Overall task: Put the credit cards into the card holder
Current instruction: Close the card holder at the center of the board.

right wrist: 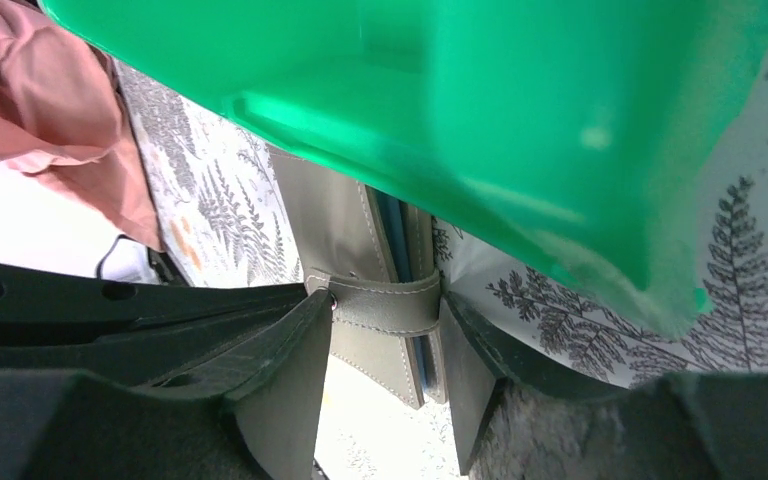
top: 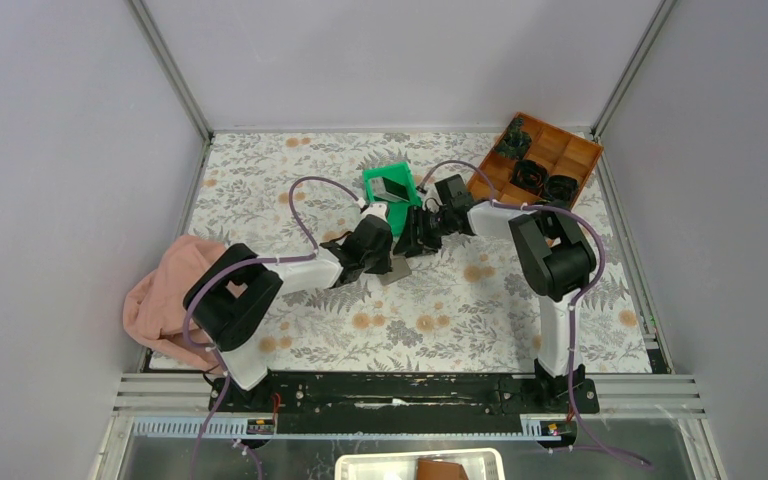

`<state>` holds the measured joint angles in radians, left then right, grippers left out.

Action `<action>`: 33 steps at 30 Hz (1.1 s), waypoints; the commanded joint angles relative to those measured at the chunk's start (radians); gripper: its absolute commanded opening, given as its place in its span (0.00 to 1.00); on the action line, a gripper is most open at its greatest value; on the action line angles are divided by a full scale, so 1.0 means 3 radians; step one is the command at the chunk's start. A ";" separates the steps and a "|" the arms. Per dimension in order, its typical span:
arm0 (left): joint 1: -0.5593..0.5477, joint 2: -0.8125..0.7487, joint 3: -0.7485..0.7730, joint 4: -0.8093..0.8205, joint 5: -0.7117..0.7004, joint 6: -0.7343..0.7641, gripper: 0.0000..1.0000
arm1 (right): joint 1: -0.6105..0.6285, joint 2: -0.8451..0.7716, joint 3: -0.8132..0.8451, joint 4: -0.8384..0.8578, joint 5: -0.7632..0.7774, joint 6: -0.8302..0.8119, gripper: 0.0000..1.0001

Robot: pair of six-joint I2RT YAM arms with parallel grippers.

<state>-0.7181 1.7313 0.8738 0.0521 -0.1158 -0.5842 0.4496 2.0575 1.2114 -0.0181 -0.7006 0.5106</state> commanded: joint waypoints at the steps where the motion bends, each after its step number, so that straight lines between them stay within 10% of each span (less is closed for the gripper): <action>1: -0.0011 0.0272 -0.0062 -0.0259 -0.0012 0.0104 0.00 | 0.0244 0.0216 0.0193 -0.0565 0.0289 -0.0423 0.51; 33: -0.0002 0.0267 -0.0097 -0.0263 -0.0015 0.0132 0.00 | 0.0607 0.0525 0.0736 -0.1412 0.1082 -0.0733 0.47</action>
<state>-0.7181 1.7397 0.8825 0.0517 -0.1158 -0.5690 0.5571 2.1029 1.4441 -0.3702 -0.4438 0.3027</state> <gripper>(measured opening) 0.011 0.485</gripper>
